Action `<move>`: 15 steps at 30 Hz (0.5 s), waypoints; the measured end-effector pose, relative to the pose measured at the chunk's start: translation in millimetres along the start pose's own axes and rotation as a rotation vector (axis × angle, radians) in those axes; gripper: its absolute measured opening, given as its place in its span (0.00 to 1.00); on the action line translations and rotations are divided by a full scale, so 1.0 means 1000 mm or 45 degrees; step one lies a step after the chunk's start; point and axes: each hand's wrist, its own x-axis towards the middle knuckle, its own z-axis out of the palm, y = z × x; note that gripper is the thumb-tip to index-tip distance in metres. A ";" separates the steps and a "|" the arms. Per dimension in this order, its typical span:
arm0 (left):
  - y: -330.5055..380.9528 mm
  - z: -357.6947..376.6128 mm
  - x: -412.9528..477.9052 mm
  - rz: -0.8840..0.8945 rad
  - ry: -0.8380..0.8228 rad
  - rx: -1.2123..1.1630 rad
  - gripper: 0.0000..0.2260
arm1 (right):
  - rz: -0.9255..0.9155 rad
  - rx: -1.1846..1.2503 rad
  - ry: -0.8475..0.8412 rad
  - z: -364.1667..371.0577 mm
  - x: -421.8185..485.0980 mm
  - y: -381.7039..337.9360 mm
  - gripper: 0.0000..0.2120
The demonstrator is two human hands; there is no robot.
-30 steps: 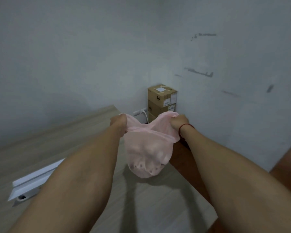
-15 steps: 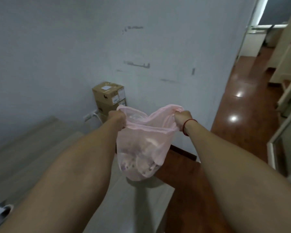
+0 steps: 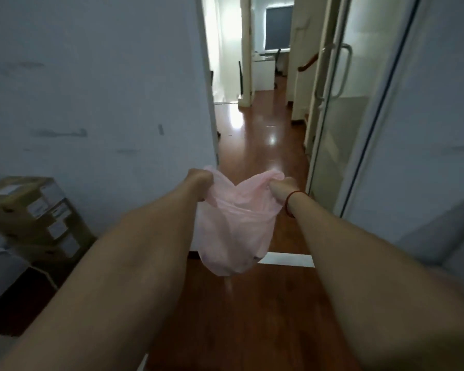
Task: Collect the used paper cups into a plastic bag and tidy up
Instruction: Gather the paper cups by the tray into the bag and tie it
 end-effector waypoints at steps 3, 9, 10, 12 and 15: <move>0.033 0.070 -0.009 0.061 -0.087 0.018 0.18 | 0.035 0.008 0.117 -0.058 0.023 0.014 0.20; 0.103 0.244 -0.060 0.345 -0.622 0.445 0.17 | 0.202 0.098 0.450 -0.227 0.074 0.075 0.26; 0.115 0.272 -0.069 0.358 -0.713 0.513 0.16 | 0.204 0.116 0.520 -0.257 0.086 0.086 0.26; 0.137 0.329 -0.091 0.418 -0.830 0.622 0.08 | 0.213 0.106 0.637 -0.309 0.089 0.089 0.22; 0.165 0.412 -0.120 0.574 -0.962 0.617 0.13 | 0.262 0.082 0.809 -0.384 0.096 0.105 0.14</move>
